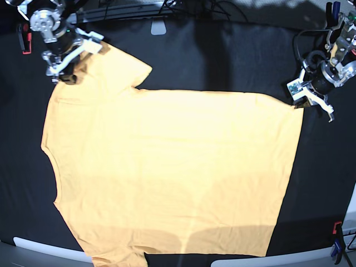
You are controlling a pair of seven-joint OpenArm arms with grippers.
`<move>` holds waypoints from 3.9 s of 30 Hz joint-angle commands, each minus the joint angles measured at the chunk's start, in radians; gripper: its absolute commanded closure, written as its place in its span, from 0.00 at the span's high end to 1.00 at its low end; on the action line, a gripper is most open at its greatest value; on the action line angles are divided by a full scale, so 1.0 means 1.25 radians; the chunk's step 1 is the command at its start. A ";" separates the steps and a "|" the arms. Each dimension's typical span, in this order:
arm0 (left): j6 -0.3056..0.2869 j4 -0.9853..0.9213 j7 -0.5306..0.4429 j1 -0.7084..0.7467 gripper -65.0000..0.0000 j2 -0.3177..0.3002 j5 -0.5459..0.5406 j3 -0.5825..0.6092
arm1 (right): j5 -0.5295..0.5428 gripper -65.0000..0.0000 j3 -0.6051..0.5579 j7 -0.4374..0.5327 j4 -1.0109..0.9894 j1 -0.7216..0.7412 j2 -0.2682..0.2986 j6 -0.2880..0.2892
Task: Layout the t-shirt on the table in an organized manner, then fold the t-shirt properly
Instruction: 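Grasp the sleeve corner with the right gripper, then lift the shirt with both grippers and pull it toward the robot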
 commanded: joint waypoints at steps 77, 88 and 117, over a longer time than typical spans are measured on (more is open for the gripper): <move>0.222 0.229 0.139 0.075 0.00 0.207 -0.217 -0.302 | 0.412 0.00 0.162 -0.114 0.029 0.284 -0.007 -0.112; 0.219 0.175 0.146 -0.011 0.00 0.231 -0.239 -0.302 | 0.435 0.00 0.161 -0.068 -0.113 0.430 -0.114 -0.019; 0.073 -0.029 0.098 -0.168 0.45 0.225 -0.294 -0.301 | 0.483 0.35 0.118 -0.067 -0.274 0.605 -0.118 0.075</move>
